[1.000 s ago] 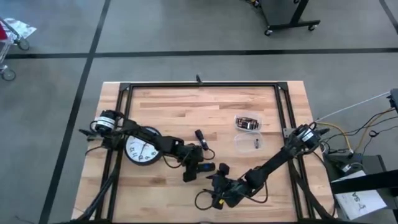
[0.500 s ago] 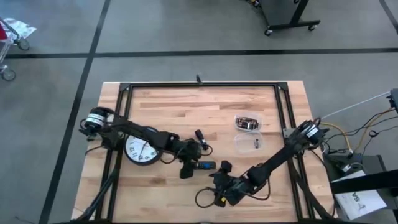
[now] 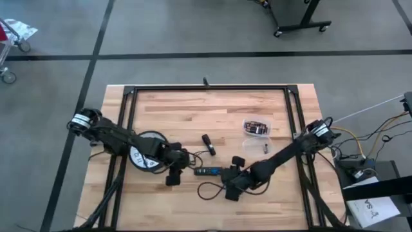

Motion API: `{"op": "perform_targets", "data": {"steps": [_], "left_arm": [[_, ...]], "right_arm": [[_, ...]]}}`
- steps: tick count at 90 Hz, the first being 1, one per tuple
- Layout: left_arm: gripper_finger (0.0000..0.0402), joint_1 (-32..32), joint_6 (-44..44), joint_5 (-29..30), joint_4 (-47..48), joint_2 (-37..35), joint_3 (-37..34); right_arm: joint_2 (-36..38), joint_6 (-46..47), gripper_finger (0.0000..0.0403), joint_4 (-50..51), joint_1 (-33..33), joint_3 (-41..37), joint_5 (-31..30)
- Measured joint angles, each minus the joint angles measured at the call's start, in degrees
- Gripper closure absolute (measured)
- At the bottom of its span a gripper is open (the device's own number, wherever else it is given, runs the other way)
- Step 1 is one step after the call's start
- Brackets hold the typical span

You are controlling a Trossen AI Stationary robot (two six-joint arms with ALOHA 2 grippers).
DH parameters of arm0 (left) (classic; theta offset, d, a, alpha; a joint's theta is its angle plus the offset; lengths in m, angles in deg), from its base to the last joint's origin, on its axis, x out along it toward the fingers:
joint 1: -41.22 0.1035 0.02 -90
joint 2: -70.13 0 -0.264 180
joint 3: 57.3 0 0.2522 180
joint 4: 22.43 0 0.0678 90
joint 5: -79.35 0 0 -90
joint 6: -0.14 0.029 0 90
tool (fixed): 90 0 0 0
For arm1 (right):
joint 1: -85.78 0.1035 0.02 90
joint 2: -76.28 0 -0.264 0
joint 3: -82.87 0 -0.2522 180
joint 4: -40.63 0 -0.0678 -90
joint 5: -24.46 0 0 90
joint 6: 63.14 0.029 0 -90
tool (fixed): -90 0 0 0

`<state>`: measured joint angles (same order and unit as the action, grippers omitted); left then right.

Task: Insert battery
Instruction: Adjust the black remote's

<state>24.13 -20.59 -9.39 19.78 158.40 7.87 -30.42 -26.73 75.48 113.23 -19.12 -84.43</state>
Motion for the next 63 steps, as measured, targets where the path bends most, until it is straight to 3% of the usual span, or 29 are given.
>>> {"op": "perform_targets", "data": {"steps": [30, 44, 63], "left_arm": [[0.0347, -0.2, 0.8, 0.8, -21.5, 4.6, -7.4], [0.0363, -0.2, 3.1, 1.1, -23.3, 7.6, -6.9], [0.0375, -0.2, 3.6, 1.4, -26.0, 9.6, -6.1]], "right_arm": [[-0.2, -2.7, 0.0369, 1.3, -3.7, 0.0, 4.8], [-0.2, -3.4, 0.0398, 0.9, -4.6, 0.0, 5.0], [-0.2, -3.5, 0.0401, 0.9, -4.9, -0.1, 5.2]]}}
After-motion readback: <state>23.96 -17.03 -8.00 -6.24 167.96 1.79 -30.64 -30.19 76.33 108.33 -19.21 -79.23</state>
